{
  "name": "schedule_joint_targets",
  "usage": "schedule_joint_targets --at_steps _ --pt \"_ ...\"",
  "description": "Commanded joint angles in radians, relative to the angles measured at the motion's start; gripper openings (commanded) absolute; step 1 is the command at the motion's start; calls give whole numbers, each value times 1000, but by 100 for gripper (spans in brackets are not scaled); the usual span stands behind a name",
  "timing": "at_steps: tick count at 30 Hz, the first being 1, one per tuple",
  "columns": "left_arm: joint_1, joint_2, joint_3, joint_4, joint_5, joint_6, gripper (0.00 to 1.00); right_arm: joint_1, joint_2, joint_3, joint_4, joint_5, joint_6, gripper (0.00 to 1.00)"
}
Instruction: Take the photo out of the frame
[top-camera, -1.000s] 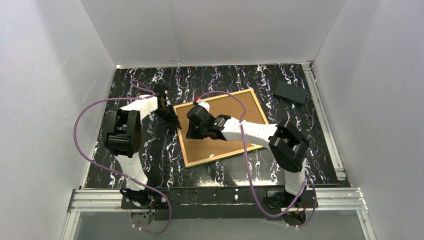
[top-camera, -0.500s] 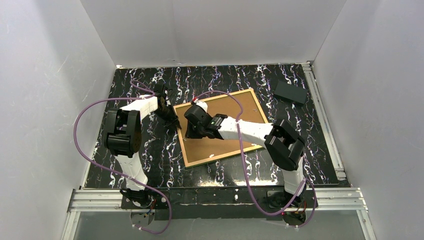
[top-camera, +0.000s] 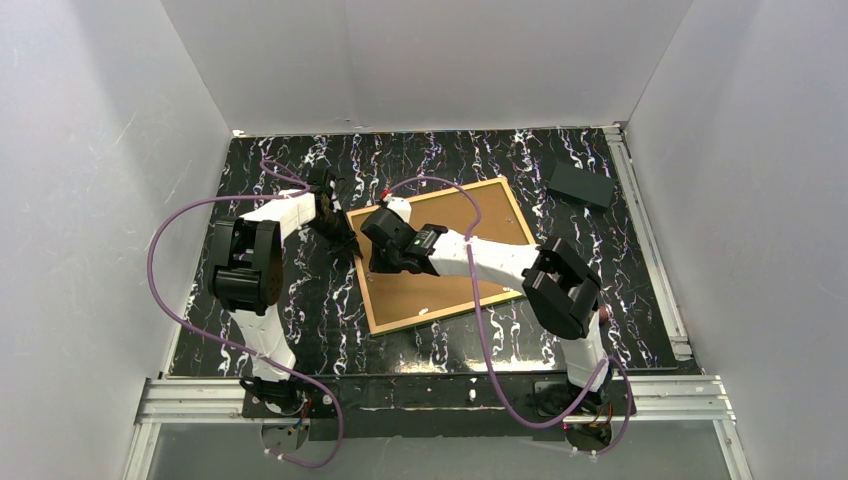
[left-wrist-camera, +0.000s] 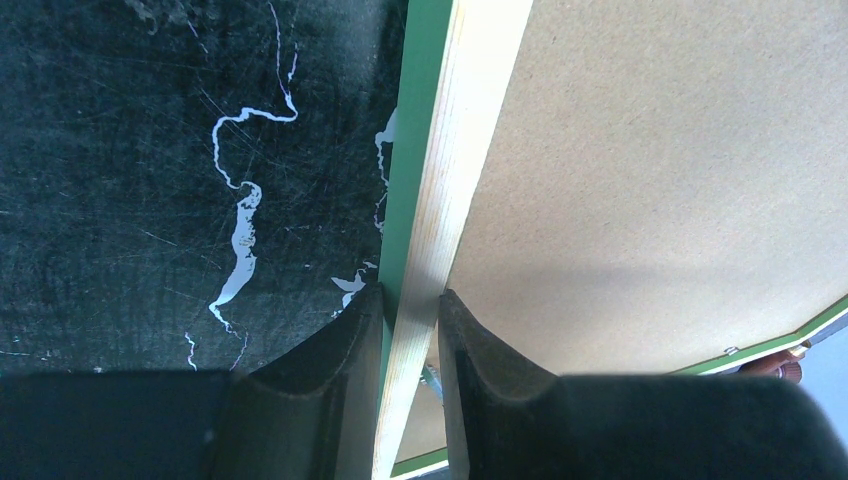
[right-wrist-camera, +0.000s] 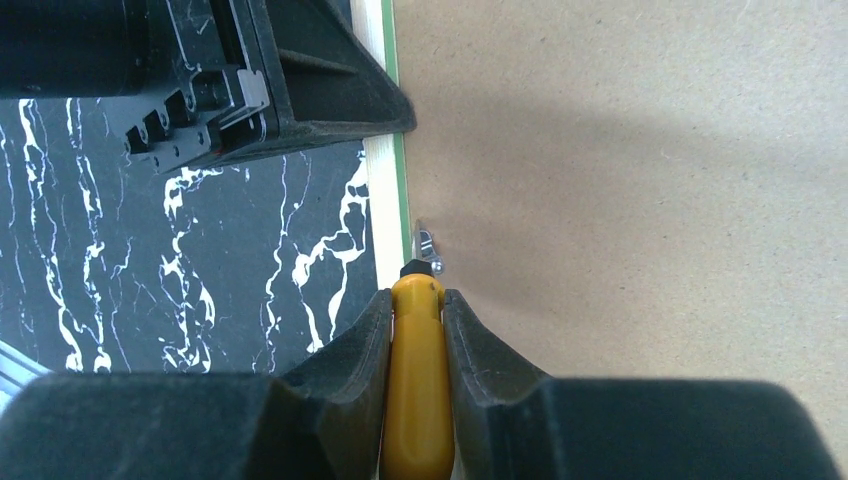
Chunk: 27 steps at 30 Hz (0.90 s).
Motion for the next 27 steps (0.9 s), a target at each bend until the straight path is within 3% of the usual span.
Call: schedule_joint_targets --at_steps 1,8,15,22,27 --pt "2 11 2 -131 -22 1 0 -2 15 55 -61 64 -31 1" --pt "2 15 3 -132 -21 3 0 7 -21 59 -49 66 -83 1" --pt "2 17 13 -149 -36 -3 1 25 -161 -7 -60 97 -133 1" --pt "3 -9 20 -163 -44 -21 40 -5 -475 -336 -83 186 -141 1" --pt "3 -69 26 -157 25 -29 51 -151 -770 -653 -106 162 -55 1"
